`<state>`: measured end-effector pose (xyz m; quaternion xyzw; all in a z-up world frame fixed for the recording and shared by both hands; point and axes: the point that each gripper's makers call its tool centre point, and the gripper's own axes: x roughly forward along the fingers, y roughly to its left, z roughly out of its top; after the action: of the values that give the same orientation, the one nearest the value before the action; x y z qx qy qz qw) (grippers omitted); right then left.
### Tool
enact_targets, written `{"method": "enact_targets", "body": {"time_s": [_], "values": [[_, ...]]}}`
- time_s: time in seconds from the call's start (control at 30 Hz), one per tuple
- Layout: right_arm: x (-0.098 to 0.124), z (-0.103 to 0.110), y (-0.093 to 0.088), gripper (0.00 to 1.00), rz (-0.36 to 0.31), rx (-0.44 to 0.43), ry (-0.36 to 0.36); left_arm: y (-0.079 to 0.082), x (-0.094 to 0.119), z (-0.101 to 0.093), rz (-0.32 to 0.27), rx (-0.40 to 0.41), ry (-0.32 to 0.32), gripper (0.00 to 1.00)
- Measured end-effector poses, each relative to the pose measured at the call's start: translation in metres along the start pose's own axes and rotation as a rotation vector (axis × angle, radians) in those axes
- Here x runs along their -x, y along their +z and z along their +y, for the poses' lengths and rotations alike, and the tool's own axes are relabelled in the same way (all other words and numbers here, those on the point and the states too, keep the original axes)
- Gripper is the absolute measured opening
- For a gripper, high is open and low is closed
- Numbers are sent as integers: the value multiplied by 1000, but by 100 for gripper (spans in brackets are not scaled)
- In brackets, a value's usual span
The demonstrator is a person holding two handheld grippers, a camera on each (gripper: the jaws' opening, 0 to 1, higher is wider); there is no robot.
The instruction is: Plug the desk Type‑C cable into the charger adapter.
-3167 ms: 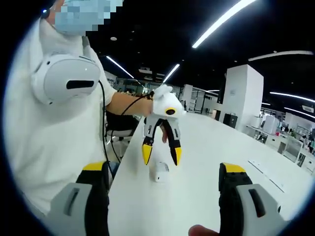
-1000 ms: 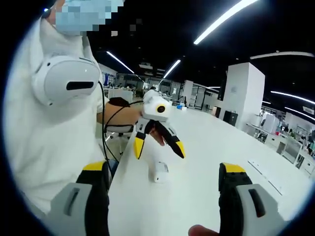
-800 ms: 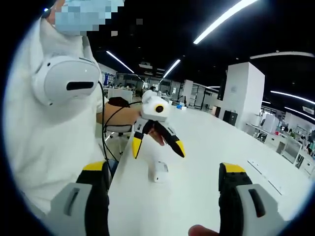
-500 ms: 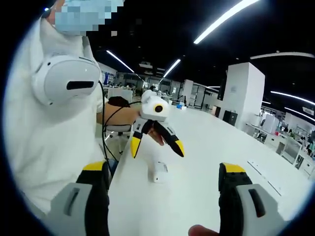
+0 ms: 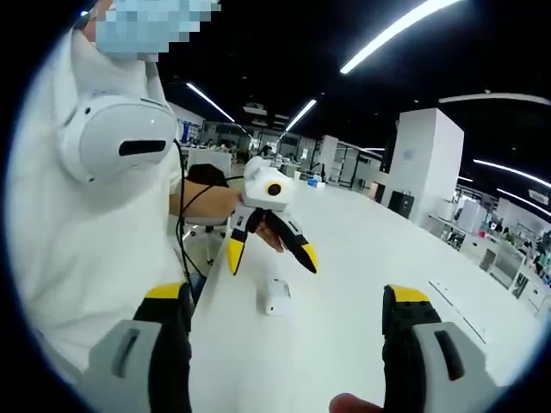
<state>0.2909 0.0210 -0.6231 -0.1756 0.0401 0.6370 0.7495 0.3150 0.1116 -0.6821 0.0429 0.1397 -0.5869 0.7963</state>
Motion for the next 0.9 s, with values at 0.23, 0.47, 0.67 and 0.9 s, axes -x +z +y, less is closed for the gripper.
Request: {"method": "enact_targets", "body": {"time_s": [0.23, 0.47, 0.67, 0.9], "values": [[4, -2, -1, 92, 17, 10, -3, -5, -2, -2, 12, -13, 9, 72], [6, -4, -4, 92, 39, 17, -5, -5, -2, -1, -1, -8, 16, 71], [8, -5, -6, 90, 58, 22, -8, -8, -5, -1, -10, -5, 20, 70], [9, -6, -11, 90, 85, 30, -7, -10, -6, -1, -14, 8, 25, 70]]}}
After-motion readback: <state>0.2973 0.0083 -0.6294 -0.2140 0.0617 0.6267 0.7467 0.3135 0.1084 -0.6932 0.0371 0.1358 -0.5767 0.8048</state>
